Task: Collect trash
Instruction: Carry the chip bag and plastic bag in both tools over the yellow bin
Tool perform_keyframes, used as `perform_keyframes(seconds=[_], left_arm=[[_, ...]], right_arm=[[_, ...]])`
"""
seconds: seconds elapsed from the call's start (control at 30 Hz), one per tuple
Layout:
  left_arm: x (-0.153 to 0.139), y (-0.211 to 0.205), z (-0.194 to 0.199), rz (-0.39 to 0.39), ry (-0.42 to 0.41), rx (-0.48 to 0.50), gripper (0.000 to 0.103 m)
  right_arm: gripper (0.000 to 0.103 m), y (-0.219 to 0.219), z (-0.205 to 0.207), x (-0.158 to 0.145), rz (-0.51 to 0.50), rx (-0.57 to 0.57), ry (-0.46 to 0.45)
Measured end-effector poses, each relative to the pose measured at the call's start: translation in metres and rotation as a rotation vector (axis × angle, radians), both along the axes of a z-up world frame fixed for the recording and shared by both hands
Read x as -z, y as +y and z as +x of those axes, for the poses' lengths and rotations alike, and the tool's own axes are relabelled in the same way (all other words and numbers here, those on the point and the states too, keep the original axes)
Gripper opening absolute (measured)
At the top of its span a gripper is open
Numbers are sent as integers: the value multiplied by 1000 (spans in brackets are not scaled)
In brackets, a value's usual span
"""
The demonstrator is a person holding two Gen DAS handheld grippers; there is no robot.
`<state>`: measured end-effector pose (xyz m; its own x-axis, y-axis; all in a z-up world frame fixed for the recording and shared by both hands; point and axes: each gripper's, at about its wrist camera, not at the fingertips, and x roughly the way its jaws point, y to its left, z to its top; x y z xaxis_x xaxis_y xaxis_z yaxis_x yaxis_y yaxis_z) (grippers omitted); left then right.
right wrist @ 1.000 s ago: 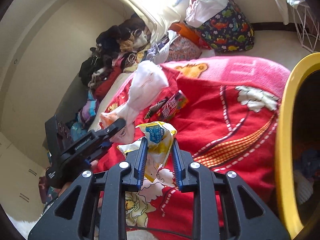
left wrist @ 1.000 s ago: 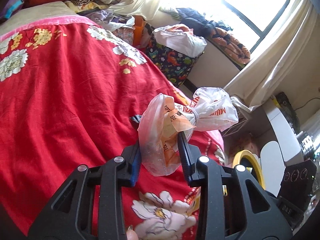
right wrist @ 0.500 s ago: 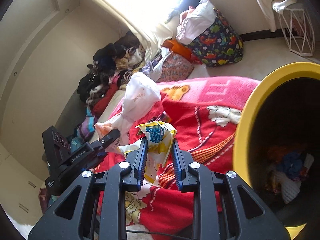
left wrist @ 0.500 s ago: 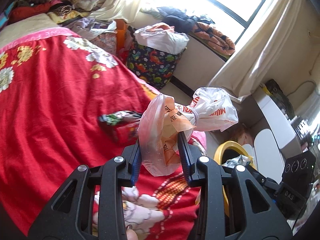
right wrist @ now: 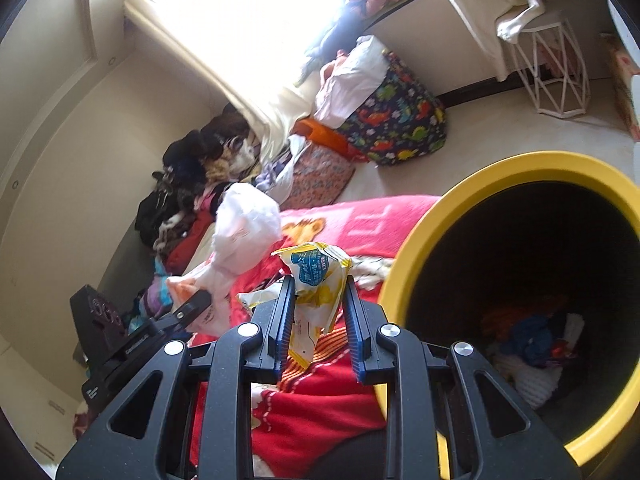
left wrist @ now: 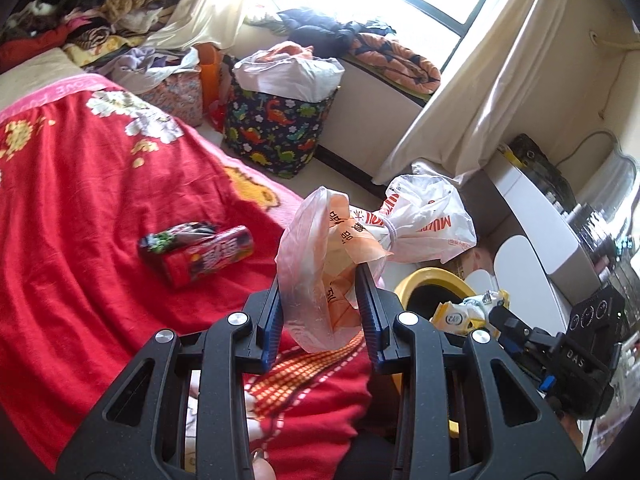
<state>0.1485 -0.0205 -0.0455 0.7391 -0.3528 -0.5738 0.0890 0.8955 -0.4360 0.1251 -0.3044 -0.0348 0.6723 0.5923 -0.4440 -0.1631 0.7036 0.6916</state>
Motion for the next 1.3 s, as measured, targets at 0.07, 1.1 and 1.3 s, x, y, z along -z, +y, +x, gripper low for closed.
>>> perform_keyframes(seconds=[0.07,1.1,1.3], left_arm=[[-3,-6,0,7,-7,14,27],[4,-84,-4,76,-2,196,27],[10,-97,-5,93,13,229,27]], right_arm=[[23,-10,-3,0,-5,24,-4],[23,-102,-29,26,-16,292,44],[23,-115,-34,31,-32,341,49]])
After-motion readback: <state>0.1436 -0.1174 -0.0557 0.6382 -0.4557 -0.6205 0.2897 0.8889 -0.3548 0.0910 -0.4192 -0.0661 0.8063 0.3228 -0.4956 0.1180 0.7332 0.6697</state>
